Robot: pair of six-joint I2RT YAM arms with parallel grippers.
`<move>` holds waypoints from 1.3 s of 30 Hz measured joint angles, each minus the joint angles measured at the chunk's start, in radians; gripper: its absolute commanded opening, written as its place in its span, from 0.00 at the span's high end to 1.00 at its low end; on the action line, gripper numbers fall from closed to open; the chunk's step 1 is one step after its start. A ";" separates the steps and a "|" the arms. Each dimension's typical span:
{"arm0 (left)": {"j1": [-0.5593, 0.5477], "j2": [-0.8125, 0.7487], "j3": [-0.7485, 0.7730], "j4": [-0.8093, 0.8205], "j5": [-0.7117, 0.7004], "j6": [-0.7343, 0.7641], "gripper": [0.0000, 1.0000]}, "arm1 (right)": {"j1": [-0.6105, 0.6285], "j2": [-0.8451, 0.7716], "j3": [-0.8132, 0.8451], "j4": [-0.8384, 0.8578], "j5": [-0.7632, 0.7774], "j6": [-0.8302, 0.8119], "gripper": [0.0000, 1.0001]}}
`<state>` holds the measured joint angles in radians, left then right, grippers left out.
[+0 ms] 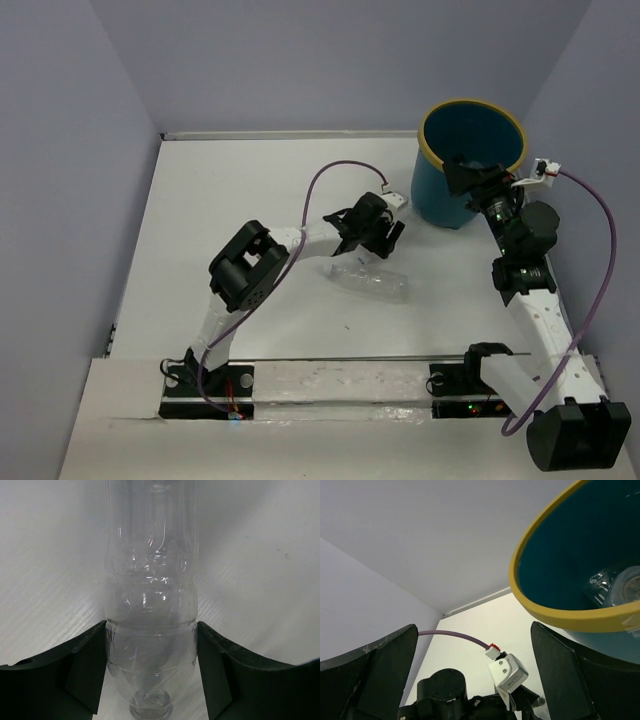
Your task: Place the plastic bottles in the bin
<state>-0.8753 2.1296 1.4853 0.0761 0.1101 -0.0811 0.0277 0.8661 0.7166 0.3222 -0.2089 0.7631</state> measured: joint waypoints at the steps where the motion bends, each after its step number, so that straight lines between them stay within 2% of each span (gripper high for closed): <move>1: 0.000 -0.015 -0.024 0.010 -0.011 -0.002 0.39 | 0.000 -0.005 0.000 -0.002 -0.002 0.000 0.01; 6: 0.000 -0.137 -0.133 0.042 -0.076 -0.020 0.39 | 0.005 -0.048 0.000 -0.032 -0.018 -0.004 0.01; 10: 0.005 -0.325 -0.236 0.096 -0.156 -0.053 0.39 | 0.020 -0.045 0.006 -0.061 -0.035 -0.007 0.00; 14: 0.015 -0.534 -0.321 0.167 -0.201 -0.082 0.39 | 0.070 0.002 0.035 -0.084 -0.061 -0.008 0.00; 17: 0.023 -0.679 -0.374 0.230 -0.222 -0.095 0.39 | 0.149 0.109 0.112 -0.113 -0.107 -0.024 0.00; 23: 0.022 -0.788 -0.478 0.256 -0.212 -0.120 0.39 | 0.298 0.351 0.259 -0.112 -0.255 -0.051 0.00; 28: 0.023 -0.815 -0.532 0.234 -0.197 -0.148 0.39 | 0.365 0.416 0.274 -0.104 -0.334 -0.058 0.01; 33: 0.024 -0.864 -0.545 0.229 -0.160 -0.171 0.39 | 0.367 0.438 0.284 -0.050 -0.351 -0.047 0.16; 35: 0.024 -0.885 -0.546 0.230 -0.144 -0.179 0.38 | 0.367 0.444 0.285 -0.032 -0.348 -0.040 0.17; 39: 0.025 -0.905 -0.558 0.231 -0.124 -0.189 0.30 | 0.367 0.458 0.298 -0.005 -0.348 -0.022 0.42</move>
<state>-0.8505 1.2243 0.9276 0.3069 -0.0135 -0.2703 0.3946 1.3239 1.0145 0.3168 -0.5568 0.7410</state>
